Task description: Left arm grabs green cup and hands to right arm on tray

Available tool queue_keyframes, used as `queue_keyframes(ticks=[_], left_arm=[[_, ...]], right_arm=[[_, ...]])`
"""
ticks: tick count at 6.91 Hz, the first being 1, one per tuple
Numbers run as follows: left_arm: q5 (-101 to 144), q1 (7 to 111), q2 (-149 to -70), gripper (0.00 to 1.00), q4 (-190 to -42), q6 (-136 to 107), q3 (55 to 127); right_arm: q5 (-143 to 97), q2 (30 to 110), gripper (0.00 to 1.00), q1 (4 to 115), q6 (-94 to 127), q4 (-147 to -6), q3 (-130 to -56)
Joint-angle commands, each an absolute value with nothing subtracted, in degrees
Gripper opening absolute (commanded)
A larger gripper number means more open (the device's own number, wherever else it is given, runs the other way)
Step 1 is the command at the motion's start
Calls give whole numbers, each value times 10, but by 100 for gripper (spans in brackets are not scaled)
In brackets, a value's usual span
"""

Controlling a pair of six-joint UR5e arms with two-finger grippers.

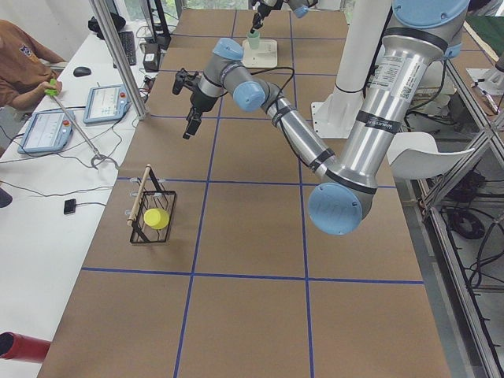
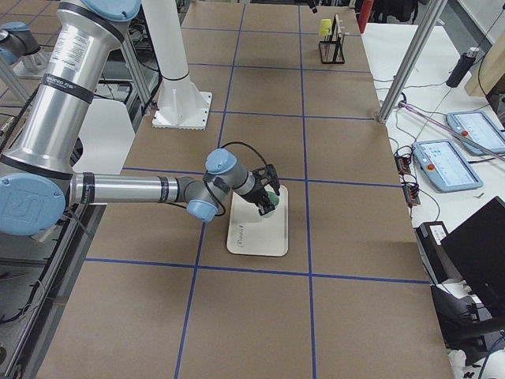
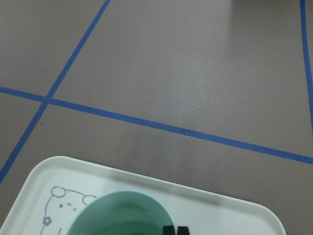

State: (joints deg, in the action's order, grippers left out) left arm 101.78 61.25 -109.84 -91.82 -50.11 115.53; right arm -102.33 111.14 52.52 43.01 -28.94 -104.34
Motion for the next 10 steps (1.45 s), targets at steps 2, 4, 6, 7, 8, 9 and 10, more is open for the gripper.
queue_keyframes(ticks=[2,4,6,7,8,9,10], left_arm=[[1018,612,-1085,100,-925,-501,1151],[1018,613,-1084,100,-925,-501,1152],[1018,616,-1084,100,-925,-501,1149],[1020,631,-1084,100,-925,-492,1149],[1055,657,-1084,100,-918,-448,1139],[1106,706,-1083,100,-918,-374,1111],[1142,748,-1083,100,-917,-280,1069]], right_arm=[[-1024,1110,69,517,429,-289,-1036],[-1047,1111,100,519,431,-270,-1040],[-1213,1093,100,631,423,-286,-1050],[-1299,1072,100,697,413,-327,-1051],[-1342,1044,100,738,379,-385,-1051],[-1350,1029,100,758,291,-462,-1051],[-1366,1001,100,783,220,-556,-1051]])
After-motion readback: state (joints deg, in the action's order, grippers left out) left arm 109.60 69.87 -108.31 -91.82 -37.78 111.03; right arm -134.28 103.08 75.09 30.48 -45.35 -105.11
